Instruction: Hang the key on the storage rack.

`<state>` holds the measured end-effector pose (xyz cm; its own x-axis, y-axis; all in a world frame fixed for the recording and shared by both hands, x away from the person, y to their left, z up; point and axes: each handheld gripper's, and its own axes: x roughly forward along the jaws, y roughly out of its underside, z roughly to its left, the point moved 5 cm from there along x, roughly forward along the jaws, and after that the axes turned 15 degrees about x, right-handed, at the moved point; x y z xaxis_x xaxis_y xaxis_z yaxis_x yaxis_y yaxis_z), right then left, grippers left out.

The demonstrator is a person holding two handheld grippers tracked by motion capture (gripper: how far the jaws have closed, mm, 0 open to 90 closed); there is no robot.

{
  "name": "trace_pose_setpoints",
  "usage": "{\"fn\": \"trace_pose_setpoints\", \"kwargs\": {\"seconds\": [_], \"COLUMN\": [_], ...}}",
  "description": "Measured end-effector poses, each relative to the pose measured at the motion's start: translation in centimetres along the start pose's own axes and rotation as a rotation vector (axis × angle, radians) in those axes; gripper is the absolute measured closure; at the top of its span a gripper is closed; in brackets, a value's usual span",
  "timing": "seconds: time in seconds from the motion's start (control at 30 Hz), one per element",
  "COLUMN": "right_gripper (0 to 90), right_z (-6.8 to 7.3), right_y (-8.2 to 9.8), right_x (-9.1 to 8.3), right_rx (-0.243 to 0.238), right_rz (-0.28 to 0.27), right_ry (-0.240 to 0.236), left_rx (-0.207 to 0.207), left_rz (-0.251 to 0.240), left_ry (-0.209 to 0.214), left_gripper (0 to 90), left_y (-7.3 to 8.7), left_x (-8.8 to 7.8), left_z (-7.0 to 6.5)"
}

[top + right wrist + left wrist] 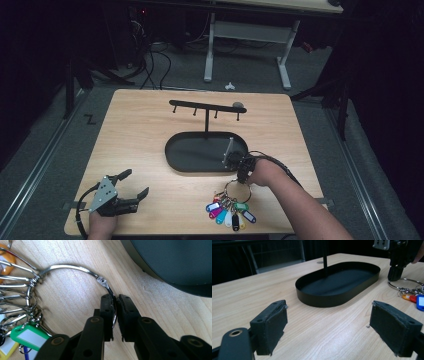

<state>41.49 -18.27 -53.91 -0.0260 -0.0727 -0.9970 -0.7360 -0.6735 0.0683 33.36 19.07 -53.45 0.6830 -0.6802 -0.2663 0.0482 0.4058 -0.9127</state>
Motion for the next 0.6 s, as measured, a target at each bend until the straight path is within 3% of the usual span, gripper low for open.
{"fn": "trace_pose_setpoints", "kwargs": {"seconds": [0.1, 0.4, 0.6], "right_gripper": [86.2, 87.1, 87.3], "right_z": [0.2, 0.2, 0.7], "right_y": [-0.1, 0.4, 1.4], "right_x": [0.0, -0.6, -4.3], "right_rx": [-0.020, -0.013, 0.006], "right_rz": [0.001, -0.028, -0.109], "right_ry": [0.022, 0.035, -0.005], "left_rx": [0.011, 0.019, 0.020], "left_rz": [-0.005, 0.010, 0.013], "left_ry": [0.013, 0.024, 0.036], "left_gripper": [14.9, 15.0, 15.0], "left_y": [-0.1, 0.0, 0.0], "left_x": [0.1, 0.4, 0.5], "left_z": [-0.2, -0.4, -0.4]}}
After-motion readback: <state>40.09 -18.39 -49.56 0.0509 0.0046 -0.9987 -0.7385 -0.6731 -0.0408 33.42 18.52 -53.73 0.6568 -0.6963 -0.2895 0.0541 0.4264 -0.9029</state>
